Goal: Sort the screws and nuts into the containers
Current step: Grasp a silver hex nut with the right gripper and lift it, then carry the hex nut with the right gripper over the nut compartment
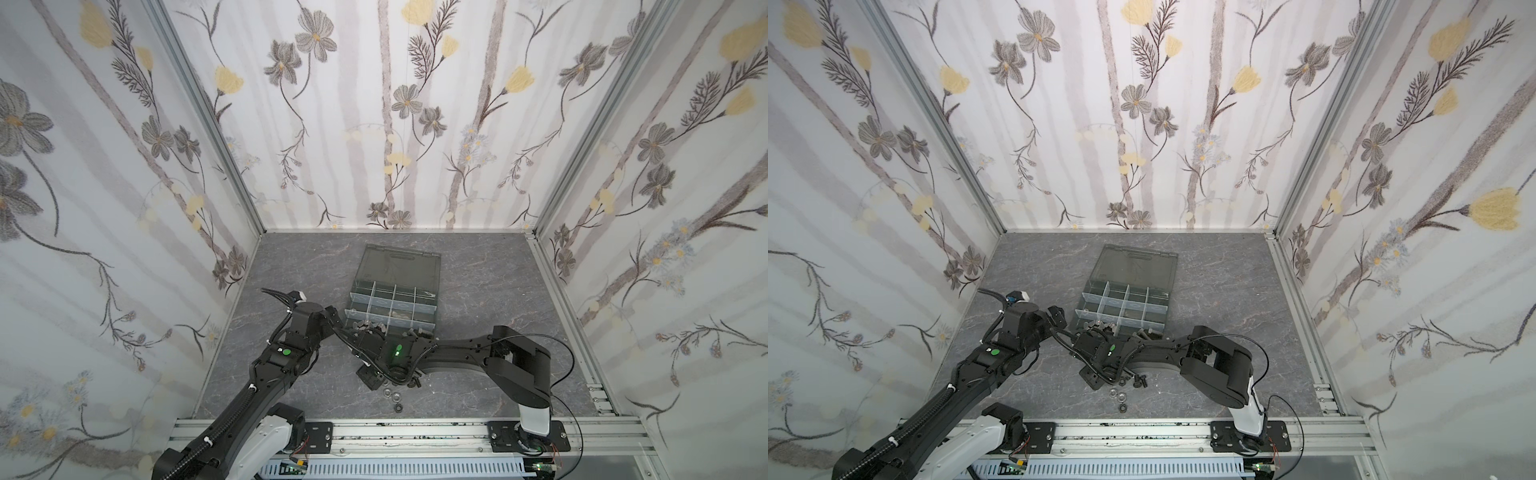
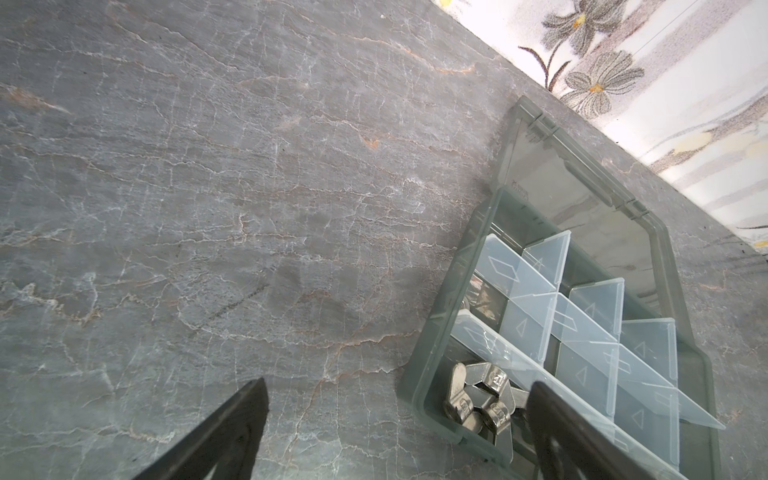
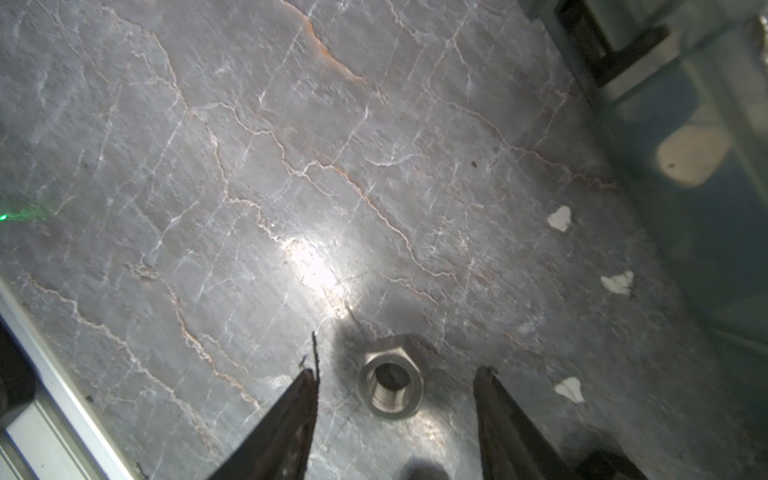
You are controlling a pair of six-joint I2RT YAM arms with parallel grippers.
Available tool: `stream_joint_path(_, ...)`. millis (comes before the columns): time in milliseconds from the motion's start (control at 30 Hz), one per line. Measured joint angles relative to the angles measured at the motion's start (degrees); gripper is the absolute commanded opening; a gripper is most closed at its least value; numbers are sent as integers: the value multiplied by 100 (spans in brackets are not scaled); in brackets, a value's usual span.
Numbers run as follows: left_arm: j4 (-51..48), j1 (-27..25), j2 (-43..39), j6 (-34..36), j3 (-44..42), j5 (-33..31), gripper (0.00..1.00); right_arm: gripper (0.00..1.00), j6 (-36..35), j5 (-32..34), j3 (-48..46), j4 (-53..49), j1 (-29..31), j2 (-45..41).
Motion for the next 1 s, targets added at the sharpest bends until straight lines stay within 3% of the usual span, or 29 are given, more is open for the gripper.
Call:
stream_joint_path(433,44,33,-70,-35,-90,7,100,27,-44,7,140,-109,35,173)
stream_joint_path(1000,90,50,-173,-72,-199,46,100,22,-90,7,199,-190,-164,-144)
